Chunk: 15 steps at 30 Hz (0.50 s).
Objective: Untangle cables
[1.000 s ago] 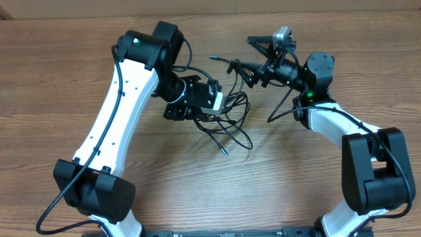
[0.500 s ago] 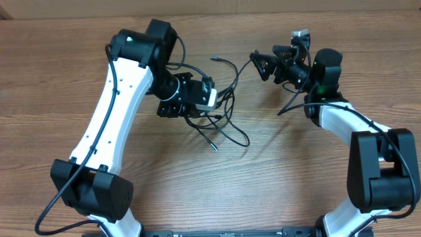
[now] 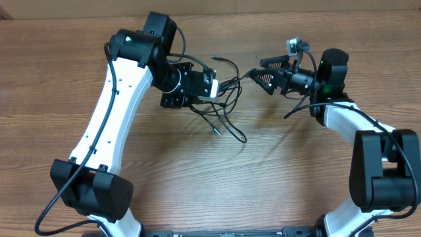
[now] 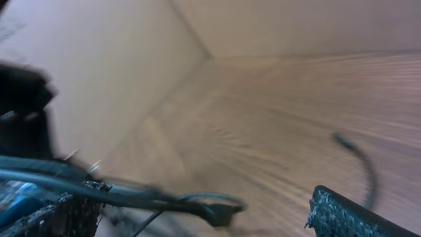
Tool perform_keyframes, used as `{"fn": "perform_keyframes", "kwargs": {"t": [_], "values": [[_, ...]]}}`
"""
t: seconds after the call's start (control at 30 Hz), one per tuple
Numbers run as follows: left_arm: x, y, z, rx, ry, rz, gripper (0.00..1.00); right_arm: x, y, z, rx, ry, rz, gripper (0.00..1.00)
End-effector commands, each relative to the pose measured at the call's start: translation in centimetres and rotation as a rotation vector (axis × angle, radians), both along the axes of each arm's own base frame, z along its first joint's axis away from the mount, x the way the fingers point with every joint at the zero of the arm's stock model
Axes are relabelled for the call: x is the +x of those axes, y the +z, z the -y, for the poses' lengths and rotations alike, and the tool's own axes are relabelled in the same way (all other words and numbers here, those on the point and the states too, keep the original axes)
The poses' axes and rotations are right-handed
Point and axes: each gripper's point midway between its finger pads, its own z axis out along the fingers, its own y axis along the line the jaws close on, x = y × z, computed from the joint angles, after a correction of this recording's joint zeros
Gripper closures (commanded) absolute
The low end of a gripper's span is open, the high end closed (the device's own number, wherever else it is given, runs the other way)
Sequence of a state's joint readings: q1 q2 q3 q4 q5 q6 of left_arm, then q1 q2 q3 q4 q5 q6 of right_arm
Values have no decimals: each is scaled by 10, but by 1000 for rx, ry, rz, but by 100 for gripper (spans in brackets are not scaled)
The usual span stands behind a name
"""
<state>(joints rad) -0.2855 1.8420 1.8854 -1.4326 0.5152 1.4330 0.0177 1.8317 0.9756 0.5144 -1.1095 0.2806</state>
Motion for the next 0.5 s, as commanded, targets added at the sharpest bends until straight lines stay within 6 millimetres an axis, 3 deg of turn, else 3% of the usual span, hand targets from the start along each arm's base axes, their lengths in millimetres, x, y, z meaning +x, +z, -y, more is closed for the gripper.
{"fn": "perform_keyframes", "kwargs": {"t": [0.0,0.17,0.37,0.47], "values": [[7,-3,-5,21,37,6,96,-19,18,-7,34,119,31,0],[12,-6,-11,62,86,9,96,-24,19,-9,40,144,33,0],[-3,-9,-16,87,92,-63,96,-21,20,-8,9,140,124,0],[-14,-11,-21,114,91,-106,96,-20,24,-8,-27,149,249,0]]}}
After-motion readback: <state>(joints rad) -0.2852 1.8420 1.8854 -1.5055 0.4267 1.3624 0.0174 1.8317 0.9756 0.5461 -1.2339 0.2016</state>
